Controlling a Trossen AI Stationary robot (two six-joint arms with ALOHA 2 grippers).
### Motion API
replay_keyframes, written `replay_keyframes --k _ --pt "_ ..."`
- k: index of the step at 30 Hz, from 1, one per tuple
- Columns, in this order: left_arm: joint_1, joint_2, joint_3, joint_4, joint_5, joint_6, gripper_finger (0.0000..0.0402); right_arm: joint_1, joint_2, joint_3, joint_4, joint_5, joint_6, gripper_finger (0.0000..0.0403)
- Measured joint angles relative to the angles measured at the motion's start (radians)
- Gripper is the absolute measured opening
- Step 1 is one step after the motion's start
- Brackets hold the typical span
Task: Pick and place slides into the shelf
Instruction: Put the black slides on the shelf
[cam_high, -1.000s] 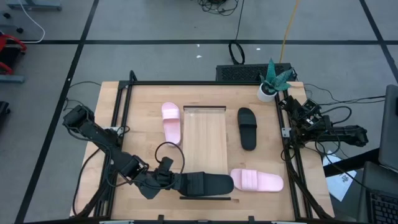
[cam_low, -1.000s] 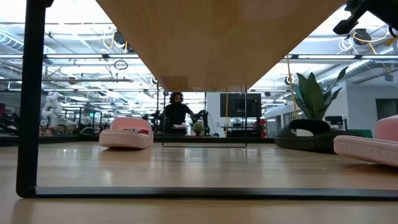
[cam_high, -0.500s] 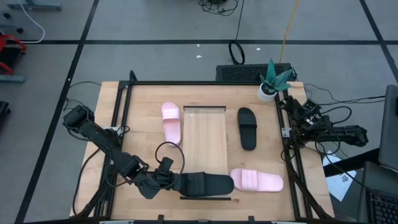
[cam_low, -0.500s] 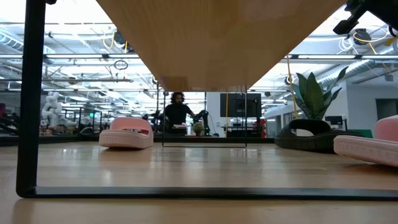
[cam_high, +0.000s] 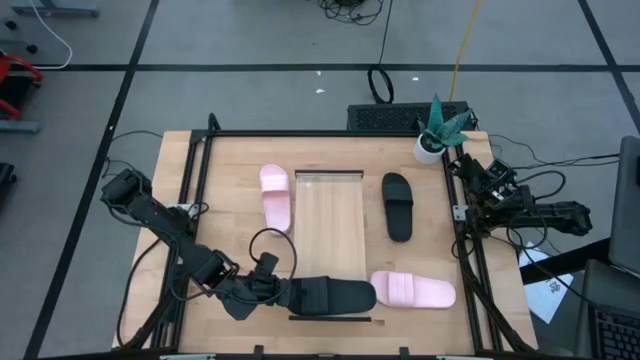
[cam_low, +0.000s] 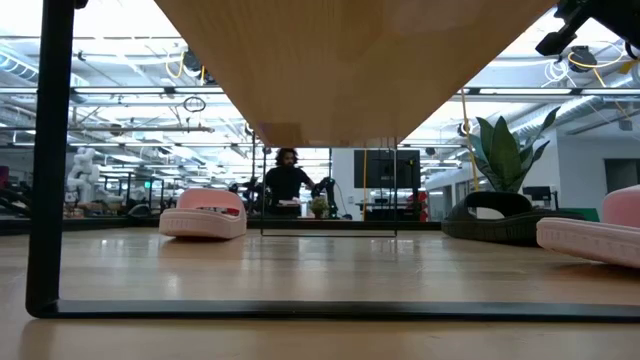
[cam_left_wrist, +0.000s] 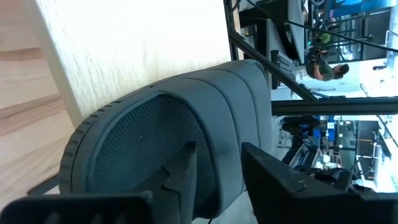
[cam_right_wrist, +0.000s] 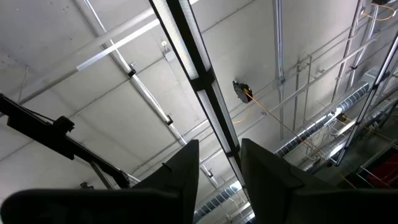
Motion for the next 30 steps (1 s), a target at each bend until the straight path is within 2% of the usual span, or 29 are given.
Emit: replay_keyframes --k 9,19,25,30 --pt "-0.002 -0.022 0.000 -0.013 -0.020 0.007 0.0125 0.000 0.000 0.000 0.000 0.000 0.000 0.0109" --pt "-0.027 -0.112 0.000 -0.149 -0.084 0.011 0.0125 0.000 0.000 0.000 -0.018 -0.003 0.000 0.0109" --pt "-0.027 -0.162 0.000 -0.232 -0.112 0.009 0.0125 0.000 0.000 0.005 -0.189 -0.097 -0.010 0.0109" --pt "-0.027 -0.210 0.000 -0.289 -0.141 0.010 0.0125 0.000 0.009 0.082 -0.464 -0.107 -0.118 0.0109"
